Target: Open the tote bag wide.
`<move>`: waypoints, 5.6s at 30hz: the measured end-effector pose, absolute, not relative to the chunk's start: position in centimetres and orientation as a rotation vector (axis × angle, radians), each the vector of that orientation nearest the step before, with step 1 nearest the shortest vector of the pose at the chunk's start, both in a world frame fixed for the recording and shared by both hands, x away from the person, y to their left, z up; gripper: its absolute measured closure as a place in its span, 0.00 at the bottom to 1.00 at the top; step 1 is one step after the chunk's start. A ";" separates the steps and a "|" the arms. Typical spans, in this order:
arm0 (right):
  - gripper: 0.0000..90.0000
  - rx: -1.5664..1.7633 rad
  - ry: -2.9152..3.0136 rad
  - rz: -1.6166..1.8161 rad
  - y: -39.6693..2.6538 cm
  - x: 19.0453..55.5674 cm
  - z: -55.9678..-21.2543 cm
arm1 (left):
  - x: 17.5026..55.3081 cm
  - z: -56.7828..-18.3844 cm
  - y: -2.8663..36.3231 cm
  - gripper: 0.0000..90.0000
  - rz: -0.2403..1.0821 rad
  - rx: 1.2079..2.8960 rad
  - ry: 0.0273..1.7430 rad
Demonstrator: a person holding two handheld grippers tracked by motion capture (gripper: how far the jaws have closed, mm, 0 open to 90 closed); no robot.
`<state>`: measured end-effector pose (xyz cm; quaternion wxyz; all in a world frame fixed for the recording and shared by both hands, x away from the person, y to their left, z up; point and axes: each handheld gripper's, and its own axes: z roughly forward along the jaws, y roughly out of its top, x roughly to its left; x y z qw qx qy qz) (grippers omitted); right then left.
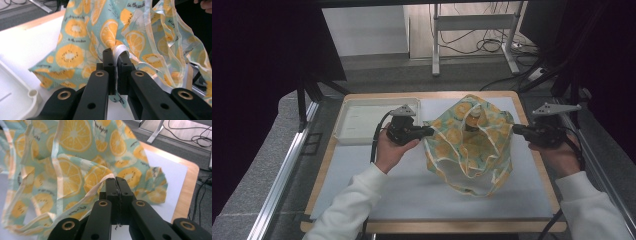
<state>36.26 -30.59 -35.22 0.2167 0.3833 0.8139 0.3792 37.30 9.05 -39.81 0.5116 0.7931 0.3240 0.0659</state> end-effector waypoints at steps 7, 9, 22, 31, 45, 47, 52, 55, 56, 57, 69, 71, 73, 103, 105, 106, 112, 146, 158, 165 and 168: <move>0.99 1.080 2.221 1.062 -30.5 39.1 -34.4 | 39.0 -38.9 8.7 0.98 0.189 1.865 0.809; 0.99 1.097 2.212 1.059 -30.4 40.1 -34.5 | 39.8 -39.1 8.6 0.98 0.186 1.865 0.829; 0.99 1.191 2.194 1.014 -30.4 45.5 -34.7 | 43.7 -38.3 9.6 0.98 0.221 1.813 0.915; 0.99 1.265 2.124 0.993 -31.0 48.8 -33.8 | 46.0 -38.0 11.7 0.98 0.259 1.707 1.017; 0.99 1.440 2.233 0.751 -30.7 53.7 -41.4 | 47.6 -43.2 10.5 0.97 0.234 1.900 1.131; 0.99 1.451 2.261 0.718 -30.7 53.6 -42.6 | 47.5 -44.1 10.3 0.97 0.218 1.923 1.138; 0.99 1.467 2.305 0.662 -30.8 53.2 -44.7 | 47.1 -45.4 9.3 0.97 0.235 2.003 1.139; 0.99 1.462 2.323 0.628 -30.5 52.9 -45.5 | 47.0 -46.0 8.8 0.97 0.229 2.037 1.138; 0.99 1.462 2.323 0.628 -30.5 52.9 -45.5 | 46.9 -46.2 8.5 0.97 0.228 2.043 1.138; 0.99 1.454 2.327 0.628 -30.5 52.9 -45.7 | 46.8 -46.4 8.4 0.97 0.232 2.063 1.133; 0.99 1.446 2.349 0.632 -30.9 52.2 -46.1 | 46.5 -47.7 7.4 0.96 0.185 2.115 1.120; 0.99 1.447 2.354 0.612 -31.0 52.1 -46.7 | 46.5 -48.1 7.1 0.96 0.201 2.131 1.126; 0.99 1.454 2.371 0.588 -31.0 51.9 -47.8 | 46.5 -48.7 6.6 0.96 0.215 2.153 1.138; 0.49 1.192 2.346 0.930 -32.1 42.8 -39.5 | 41.4 -43.3 7.4 0.35 0.184 2.014 0.933; 0.49 1.166 2.368 0.942 -31.3 42.7 -39.5 | 41.4 -43.2 6.2 0.36 0.173 2.029 0.906; 0.49 1.150 2.382 0.954 -30.9 42.7 -39.5 | 41.5 -43.1 5.6 0.36 0.166 2.034 0.890; 0.48 1.081 2.445 0.990 -28.2 43.5 -39.8 | 42.2 -43.1 2.1 0.37 0.104 2.044 0.826; 0.49 0.855 2.735 0.818 -24.2 43.6 -43.3 | 42.6 -45.4 4.5 0.38 0.049 2.062 0.900; 0.48 0.847 2.807 0.866 -23.9 43.8 -43.1 | 42.5 -45.7 4.6 0.38 0.037 2.075 0.899; 0.51 0.806 2.847 0.782 -24.0 43.2 -44.2 | 42.5 -45.8 4.9 0.38 0.038 2.064 0.916; 0.54 0.758 2.850 0.711 -23.3 43.0 -44.8 | 42.4 -45.8 4.8 0.38 0.038 2.064 0.913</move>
